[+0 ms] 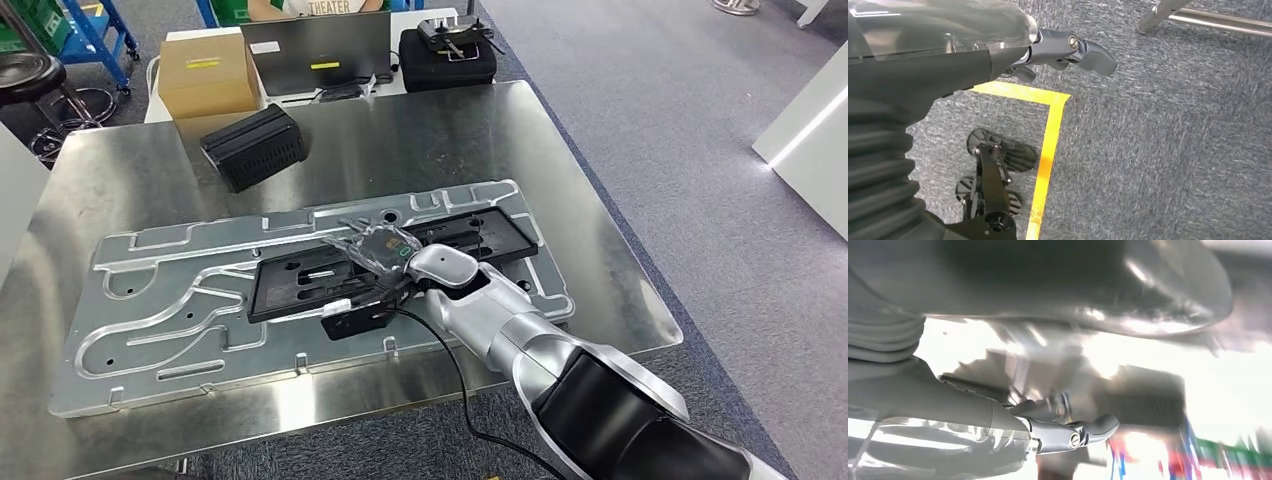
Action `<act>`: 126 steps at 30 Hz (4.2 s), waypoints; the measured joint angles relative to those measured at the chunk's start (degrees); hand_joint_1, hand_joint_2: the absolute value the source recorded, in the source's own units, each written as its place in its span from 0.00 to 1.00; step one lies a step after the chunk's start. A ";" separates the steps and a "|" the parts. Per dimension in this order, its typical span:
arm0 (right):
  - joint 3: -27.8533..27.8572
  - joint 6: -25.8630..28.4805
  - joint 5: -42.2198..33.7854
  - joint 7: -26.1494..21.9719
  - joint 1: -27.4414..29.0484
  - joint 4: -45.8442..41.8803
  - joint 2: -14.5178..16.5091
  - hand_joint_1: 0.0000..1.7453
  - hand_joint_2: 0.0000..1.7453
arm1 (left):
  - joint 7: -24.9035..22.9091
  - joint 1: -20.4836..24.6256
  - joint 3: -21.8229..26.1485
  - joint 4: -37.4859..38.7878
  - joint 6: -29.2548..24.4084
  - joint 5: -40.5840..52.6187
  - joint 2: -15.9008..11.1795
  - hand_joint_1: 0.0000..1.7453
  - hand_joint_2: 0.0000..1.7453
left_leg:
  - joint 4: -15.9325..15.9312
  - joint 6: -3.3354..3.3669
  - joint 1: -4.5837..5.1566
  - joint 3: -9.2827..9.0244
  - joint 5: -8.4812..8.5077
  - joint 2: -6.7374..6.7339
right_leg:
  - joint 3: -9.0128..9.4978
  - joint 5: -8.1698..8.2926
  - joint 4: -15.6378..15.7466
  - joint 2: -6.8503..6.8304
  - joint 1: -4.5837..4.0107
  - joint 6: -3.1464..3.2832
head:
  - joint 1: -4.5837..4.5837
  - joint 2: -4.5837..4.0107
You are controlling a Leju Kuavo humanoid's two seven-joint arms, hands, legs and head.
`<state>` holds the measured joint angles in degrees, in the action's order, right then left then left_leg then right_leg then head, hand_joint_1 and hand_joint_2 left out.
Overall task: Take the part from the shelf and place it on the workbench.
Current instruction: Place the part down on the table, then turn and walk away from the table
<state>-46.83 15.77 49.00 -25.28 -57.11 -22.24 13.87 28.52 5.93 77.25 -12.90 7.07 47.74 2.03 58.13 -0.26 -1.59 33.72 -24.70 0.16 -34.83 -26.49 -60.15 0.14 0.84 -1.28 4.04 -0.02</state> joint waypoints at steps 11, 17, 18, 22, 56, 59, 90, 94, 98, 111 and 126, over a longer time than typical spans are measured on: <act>23.66 10.67 -32.61 -11.06 14.63 -44.96 -13.03 0.00 0.00 | 1.09 -0.97 0.05 0.02 1.38 -1.21 0.30 0.00 0.00 | -0.02 0.80 1.11 -0.07 -0.39 1.10 | -0.36 2.27 1.85 -0.69 -1.61 2.51 | 0.00 0.00; 34.90 10.96 -34.79 -13.08 23.57 -64.95 -17.71 0.00 0.00 | 2.15 -1.59 0.17 0.02 1.50 -1.96 0.26 0.00 0.00 | 6.45 -0.44 1.19 2.30 -5.18 0.58 | 0.83 2.72 3.90 -0.70 -0.66 2.70 | 0.01 0.00; 36.26 11.57 -34.66 -13.47 25.23 -67.31 -18.11 0.00 0.00 | 2.34 -1.53 0.18 0.02 1.52 -2.08 0.22 0.00 0.00 | 10.50 -0.63 1.06 4.08 -7.17 0.51 | 0.90 2.66 3.91 -0.69 -0.63 2.75 | 0.01 0.00; 43.19 13.82 -36.01 -14.61 34.56 -78.02 -20.16 0.00 0.00 | 3.58 -1.90 0.21 0.02 2.23 -2.50 0.03 0.00 0.00 | 12.86 -1.28 0.68 4.99 -6.31 0.20 | 1.28 2.10 3.52 -0.85 -0.48 2.32 | 0.00 0.00; 70.89 9.65 -37.45 -14.62 71.61 -90.68 -17.37 0.00 0.00 | 2.13 -2.46 0.32 -0.07 1.69 -3.67 -0.21 0.00 0.00 | -0.83 -0.29 1.19 -7.63 -6.90 0.33 | -2.86 4.98 1.80 -0.83 -0.36 1.01 | 0.01 0.00; 73.61 7.27 -36.47 -14.67 72.02 -88.50 -16.18 0.00 0.00 | 1.94 -2.54 0.39 -0.07 1.60 -3.42 -0.19 0.00 0.00 | -1.16 0.93 1.55 -7.22 -5.81 0.26 | -2.94 6.12 2.08 -0.68 -0.20 -0.14 | 0.00 0.00; 119.83 0.13 6.59 -8.97 60.37 -40.37 -5.92 0.00 0.00 | -2.18 -2.79 1.15 -0.05 1.67 0.61 2.80 0.00 0.00 | -2.25 0.59 1.24 -9.06 -6.33 -0.17 | -1.85 5.11 2.12 -0.86 -0.50 0.08 | 0.02 0.00; 124.18 -1.37 8.35 -5.19 58.81 -28.81 -7.02 0.00 0.00 | -1.66 -2.86 1.16 -0.04 1.69 0.90 3.36 0.00 0.00 | -2.38 2.14 1.17 -6.03 -3.50 -0.79 | -4.46 -3.75 -5.71 -0.48 0.00 -1.17 | 0.02 0.00; 126.45 -3.11 9.64 -3.29 57.27 -19.17 -8.68 0.00 0.00 | -0.92 -2.89 1.19 -0.04 1.55 0.98 3.40 0.00 0.00 | -1.88 1.91 1.43 -2.44 -0.84 -0.68 | -3.22 -5.12 -13.35 -0.28 0.24 -1.56 | 0.02 0.00; 126.21 -3.24 18.15 7.98 54.71 2.82 -11.93 0.00 0.00 | -0.74 -2.80 1.20 -0.07 0.01 2.84 2.73 0.00 0.00 | 13.24 -1.28 0.94 4.84 -9.22 0.50 | 5.16 0.34 5.22 0.27 -0.49 2.53 | 0.03 0.00; 125.71 -4.23 19.06 10.21 54.21 7.67 -11.01 0.00 0.00 | 0.29 -2.56 0.21 -0.07 0.45 4.04 2.29 0.00 0.00 | -2.04 1.93 1.39 -5.03 -2.83 -0.72 | -5.37 -7.13 -11.36 -0.09 0.02 -1.14 | 0.02 0.00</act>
<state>78.89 11.54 68.05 -15.07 -2.91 -14.57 2.86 28.81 3.37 77.46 -12.96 7.52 51.78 4.32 56.09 1.67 -0.20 28.68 -27.53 -0.56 -40.20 -33.62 -71.51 0.06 0.85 -2.42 4.07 -0.02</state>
